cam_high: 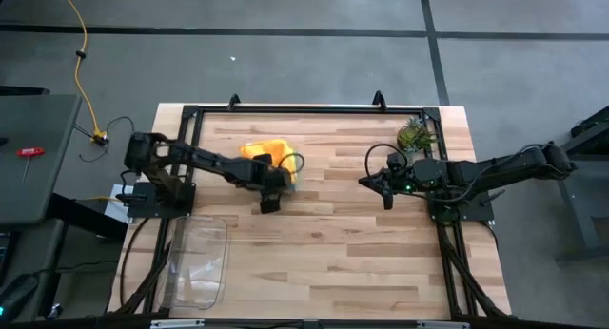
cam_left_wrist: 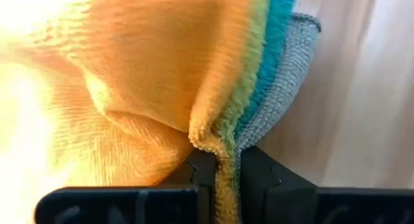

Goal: Fold microfiber towels
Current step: Put the stacked microfiber cloths into the transparent bin

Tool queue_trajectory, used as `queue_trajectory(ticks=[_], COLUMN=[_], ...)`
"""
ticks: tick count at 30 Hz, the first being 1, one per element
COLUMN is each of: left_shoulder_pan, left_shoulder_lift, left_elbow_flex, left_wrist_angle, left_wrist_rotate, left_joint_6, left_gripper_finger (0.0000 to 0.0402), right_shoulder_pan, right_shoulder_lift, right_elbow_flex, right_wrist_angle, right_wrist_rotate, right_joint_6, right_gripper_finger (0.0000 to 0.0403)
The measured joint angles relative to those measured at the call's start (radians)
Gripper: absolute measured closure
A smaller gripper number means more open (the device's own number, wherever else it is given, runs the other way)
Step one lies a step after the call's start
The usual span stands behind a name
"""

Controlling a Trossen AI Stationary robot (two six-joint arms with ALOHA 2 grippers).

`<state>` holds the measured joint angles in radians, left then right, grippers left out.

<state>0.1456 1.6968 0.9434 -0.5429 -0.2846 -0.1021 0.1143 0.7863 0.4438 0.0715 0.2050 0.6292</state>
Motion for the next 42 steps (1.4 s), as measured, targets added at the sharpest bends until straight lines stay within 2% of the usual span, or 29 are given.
queue_trajectory(ticks=[9, 16, 30, 38, 42], left_shoulder_pan=[0.084, 0.120, 0.123, 0.122, 0.088], left_shoulder_lift=[-0.214, -0.292, -0.314, -0.315, -0.315], left_elbow_flex=[0.064, 0.131, 0.263, 0.436, 0.551], left_wrist_angle=[-0.114, -0.252, -0.400, -0.568, -0.693], left_wrist_rotate=[0.118, 0.150, 0.146, 0.141, 0.137], left_joint_6=[0.068, 0.117, 0.222, 0.312, 0.289], left_gripper_finger=[0.0380, 0.0380, 0.0380, 0.0380, 0.0380], right_shoulder_pan=[0.000, 0.000, 0.000, -0.002, -0.002], right_shoulder_lift=[0.000, 0.000, 0.000, 0.000, 0.000], right_elbow_flex=[0.000, 0.000, 0.000, 0.000, 0.000], right_wrist_angle=[0.000, 0.006, 0.007, 0.006, 0.006], right_wrist_rotate=[0.002, 0.005, 0.006, 0.035, 0.062], right_joint_6=[0.000, 0.000, 0.000, -0.008, -0.021], right_gripper_finger=[0.0403, 0.0403, 0.0403, 0.0403, 0.0403])
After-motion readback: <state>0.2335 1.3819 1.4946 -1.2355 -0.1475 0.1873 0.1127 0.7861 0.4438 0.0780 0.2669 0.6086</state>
